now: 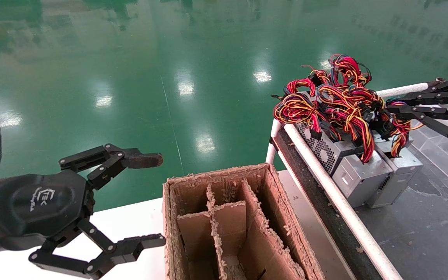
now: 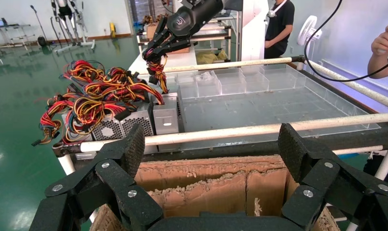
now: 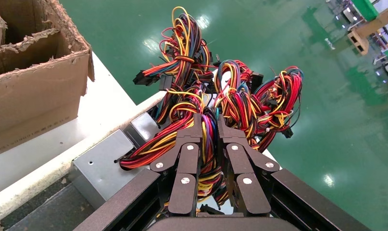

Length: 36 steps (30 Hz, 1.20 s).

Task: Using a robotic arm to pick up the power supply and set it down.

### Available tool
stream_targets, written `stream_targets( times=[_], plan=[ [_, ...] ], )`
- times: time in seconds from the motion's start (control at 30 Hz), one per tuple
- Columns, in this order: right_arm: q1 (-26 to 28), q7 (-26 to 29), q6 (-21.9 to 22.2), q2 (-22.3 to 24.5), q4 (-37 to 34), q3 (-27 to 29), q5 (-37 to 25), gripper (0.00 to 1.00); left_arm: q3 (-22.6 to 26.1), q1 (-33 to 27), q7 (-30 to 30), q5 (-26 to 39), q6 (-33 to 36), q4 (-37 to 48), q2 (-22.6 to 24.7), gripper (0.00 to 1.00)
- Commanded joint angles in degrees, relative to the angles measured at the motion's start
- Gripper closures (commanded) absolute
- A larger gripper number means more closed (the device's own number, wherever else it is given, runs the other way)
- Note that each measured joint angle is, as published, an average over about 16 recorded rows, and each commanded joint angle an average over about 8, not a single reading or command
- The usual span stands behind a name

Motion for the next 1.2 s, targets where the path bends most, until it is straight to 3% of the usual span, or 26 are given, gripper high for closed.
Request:
stream_targets(
  times=[0.03, 0.1, 0.67, 1.03, 1.2],
  plan=[
    [0.98, -1.04, -0.69, -0.95, -2.19, -0.25, -0.49, 0.21, 0.00, 0.00, 0.00, 0.00, 0.00, 0.00, 0.00, 0.00],
    [1.54, -1.82, -1.28, -1.39, -3.75, -0.38, -0.69, 0.00, 0.00, 0.00, 0.00, 0.00, 0.00, 0.00, 0.00, 0.00],
    [4.34, -5.67, -5.33, -2.10, -11.68, 0.10, 0.20, 0.00, 0.01, 0.00, 0.00, 0.00, 0.00, 0.00, 0.00, 0.00],
    [0.88, -5.77, -10.25, -1.50, -19.03, 9.56, 17.66, 0.00, 0.01, 0.00, 0.01, -0.01, -0.01, 0.01, 0.00, 0.00],
    [-2.19, -3.69, -10.94, -1.94, -17.87, 12.04, 21.95, 0.00, 0.00, 0.01, 0.01, -0.01, -0.02, 0.02, -0.01, 0.00]
  ],
)
